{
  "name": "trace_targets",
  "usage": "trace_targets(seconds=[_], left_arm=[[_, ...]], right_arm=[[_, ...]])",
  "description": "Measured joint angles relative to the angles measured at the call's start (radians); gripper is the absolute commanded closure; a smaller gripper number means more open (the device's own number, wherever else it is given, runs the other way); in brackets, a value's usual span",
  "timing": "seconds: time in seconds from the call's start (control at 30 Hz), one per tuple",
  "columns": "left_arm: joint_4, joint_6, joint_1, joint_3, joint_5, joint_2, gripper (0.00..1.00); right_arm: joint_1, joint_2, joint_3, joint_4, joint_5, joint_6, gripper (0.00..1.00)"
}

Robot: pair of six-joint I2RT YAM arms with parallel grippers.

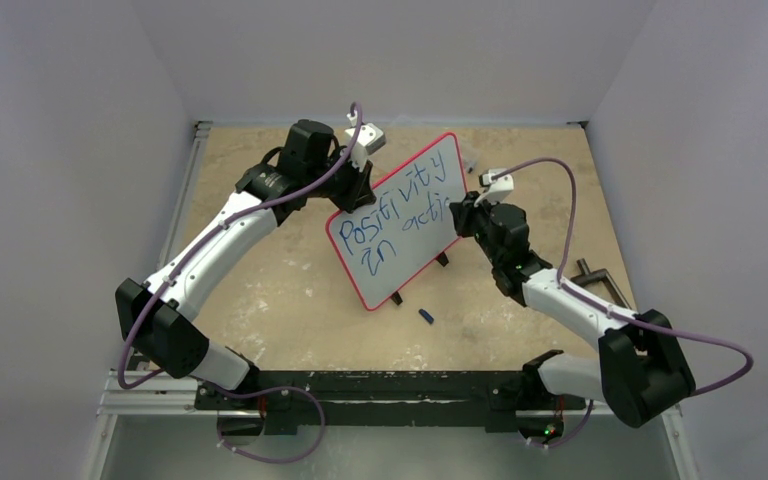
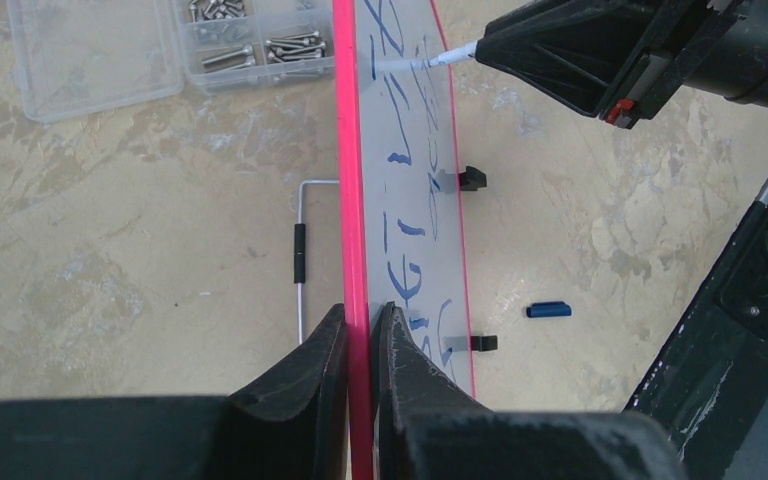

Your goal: Write a sentence on the whiteboard

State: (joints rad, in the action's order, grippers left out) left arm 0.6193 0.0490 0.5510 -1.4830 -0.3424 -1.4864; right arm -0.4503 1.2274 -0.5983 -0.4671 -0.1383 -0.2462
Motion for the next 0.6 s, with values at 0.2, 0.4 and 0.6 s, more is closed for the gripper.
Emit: trace_targets(seconds=[0.2, 0.4, 0.6], left_arm=[[0.0, 0.0, 0.0, 0.0, 0.0, 0.0, 1.0], [0.0, 0.0, 0.0, 0.0, -0.001, 0.0, 1.0], [0.0, 0.0, 0.0, 0.0, 0.003, 0.0, 1.0]], right_arm=[[0.0, -0.005, 0.032, 0.0, 0.0, -0.006, 1.0], [0.0, -0.003, 0.034, 0.004, -0.006, -0.009, 1.0], [0.0, 0.02, 0.018, 0.018, -0.04, -0.01, 1.0]])
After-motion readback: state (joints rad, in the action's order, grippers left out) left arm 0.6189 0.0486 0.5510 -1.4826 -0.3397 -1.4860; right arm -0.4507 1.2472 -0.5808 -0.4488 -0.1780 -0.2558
